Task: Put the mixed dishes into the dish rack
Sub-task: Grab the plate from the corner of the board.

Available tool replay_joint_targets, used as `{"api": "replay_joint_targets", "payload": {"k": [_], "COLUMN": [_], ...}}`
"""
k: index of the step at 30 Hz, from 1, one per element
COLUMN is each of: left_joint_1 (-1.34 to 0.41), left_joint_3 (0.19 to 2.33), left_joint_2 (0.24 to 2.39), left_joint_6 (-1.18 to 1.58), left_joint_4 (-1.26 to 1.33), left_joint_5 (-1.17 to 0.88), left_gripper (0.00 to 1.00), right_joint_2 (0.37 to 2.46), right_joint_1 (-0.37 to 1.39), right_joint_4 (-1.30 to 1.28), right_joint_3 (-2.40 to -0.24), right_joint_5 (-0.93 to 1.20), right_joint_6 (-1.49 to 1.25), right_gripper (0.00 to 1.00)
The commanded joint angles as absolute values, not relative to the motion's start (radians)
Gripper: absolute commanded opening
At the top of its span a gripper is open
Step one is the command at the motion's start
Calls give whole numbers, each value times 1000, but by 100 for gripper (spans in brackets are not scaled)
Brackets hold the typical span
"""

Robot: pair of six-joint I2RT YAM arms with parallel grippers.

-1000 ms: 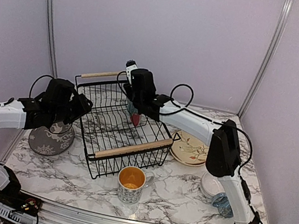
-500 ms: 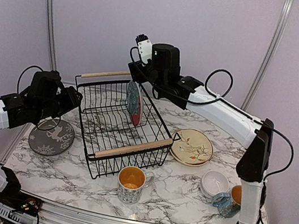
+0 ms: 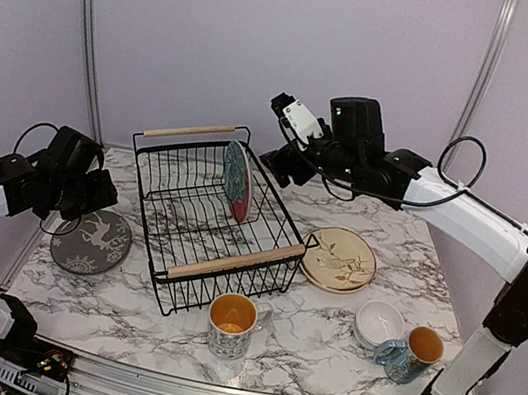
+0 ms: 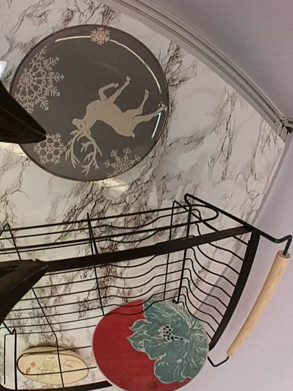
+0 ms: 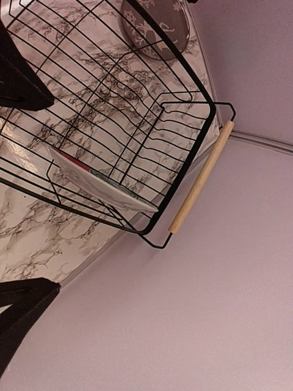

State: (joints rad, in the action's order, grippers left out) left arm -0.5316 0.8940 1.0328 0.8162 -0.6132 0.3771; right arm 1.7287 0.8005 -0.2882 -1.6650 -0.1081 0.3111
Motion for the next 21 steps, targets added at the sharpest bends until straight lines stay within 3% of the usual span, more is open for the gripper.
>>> {"api": "replay_joint_targets", "payload": {"k": [1,10,21], "left_joint_1": [-400,-112,132], "left_joint_3": [865,771,602], "left_joint_2": [1038,1112,1202], "left_joint_6": [789,695,656], "left_joint_4": [-727,-639,-439], "left_joint_5": [331,280,186], "left_gripper": [71,75,73], "right_joint_2": [1655,1593,1557], "right_joint_1": [801,801,802], "right_joint_4": [-389,-535,-547], "right_joint_3": [-1631,-1599,-1508], "right_joint_5": [112,532,623], "right_joint_6": [379,429,447], "right_gripper": [93,93,98]}}
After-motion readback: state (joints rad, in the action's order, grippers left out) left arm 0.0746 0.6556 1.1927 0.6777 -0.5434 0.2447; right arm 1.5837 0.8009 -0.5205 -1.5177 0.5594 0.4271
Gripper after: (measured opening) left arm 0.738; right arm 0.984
